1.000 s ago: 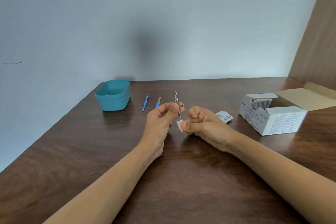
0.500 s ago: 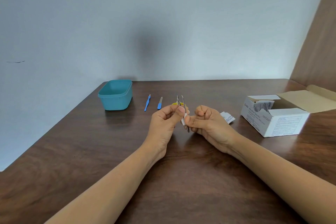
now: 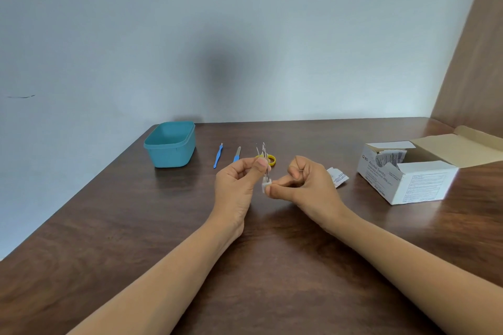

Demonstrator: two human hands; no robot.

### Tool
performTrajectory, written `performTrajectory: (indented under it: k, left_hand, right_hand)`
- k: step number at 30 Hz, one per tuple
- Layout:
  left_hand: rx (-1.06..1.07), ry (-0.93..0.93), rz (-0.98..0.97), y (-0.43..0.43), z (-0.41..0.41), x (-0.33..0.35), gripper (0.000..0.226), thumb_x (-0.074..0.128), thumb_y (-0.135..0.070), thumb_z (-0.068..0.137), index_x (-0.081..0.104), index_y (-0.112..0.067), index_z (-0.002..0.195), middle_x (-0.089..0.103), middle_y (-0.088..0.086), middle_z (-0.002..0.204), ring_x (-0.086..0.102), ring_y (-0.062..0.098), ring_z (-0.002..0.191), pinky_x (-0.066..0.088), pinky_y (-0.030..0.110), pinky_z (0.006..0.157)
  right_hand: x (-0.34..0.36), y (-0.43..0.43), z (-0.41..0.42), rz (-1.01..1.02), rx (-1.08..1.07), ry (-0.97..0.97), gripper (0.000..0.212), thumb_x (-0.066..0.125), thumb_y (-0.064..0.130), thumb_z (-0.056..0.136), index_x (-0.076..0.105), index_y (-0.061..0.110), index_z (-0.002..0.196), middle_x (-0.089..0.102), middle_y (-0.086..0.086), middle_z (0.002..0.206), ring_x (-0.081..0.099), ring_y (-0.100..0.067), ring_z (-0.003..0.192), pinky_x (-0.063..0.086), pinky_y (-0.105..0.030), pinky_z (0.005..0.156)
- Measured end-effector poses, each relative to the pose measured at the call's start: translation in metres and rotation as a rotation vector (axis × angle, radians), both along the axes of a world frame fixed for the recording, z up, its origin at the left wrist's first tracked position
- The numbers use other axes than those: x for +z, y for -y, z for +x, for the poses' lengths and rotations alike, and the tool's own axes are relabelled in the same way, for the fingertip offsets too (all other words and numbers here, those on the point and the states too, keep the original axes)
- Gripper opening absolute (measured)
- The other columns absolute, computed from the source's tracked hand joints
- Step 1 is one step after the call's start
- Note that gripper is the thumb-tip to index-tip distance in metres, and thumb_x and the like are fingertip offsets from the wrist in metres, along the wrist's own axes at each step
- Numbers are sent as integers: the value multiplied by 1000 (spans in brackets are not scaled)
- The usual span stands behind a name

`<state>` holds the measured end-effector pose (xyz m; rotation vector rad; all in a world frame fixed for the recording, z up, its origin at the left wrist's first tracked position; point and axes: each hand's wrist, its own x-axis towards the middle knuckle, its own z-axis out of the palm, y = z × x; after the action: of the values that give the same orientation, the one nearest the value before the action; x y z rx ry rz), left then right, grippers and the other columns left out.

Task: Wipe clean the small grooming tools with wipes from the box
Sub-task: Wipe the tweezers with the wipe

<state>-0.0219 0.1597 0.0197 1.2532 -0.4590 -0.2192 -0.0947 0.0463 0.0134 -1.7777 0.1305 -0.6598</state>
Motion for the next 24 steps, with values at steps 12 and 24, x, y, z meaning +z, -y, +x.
performTrajectory:
  k: [12, 24]
  left_hand:
    - [-32, 88, 75, 1, -2, -1, 20, 67, -20, 86, 73, -9, 101, 73, -4, 90, 60, -11, 73, 42, 1, 64]
    - [-216, 197, 324, 0, -4, -2, 13, 62, -25, 90, 72, -21, 83, 73, -3, 77, 63, 2, 81, 42, 17, 76]
  right_hand:
    - [4, 1, 3, 321, 19, 194, 50, 70, -12, 75, 29, 18, 76, 73, -9, 69, 67, -15, 68, 51, -21, 73]
    - [6, 13, 5, 765, 92, 158, 41, 64, -8, 79, 36, 20, 69, 70, -2, 64, 61, -5, 53, 47, -14, 53]
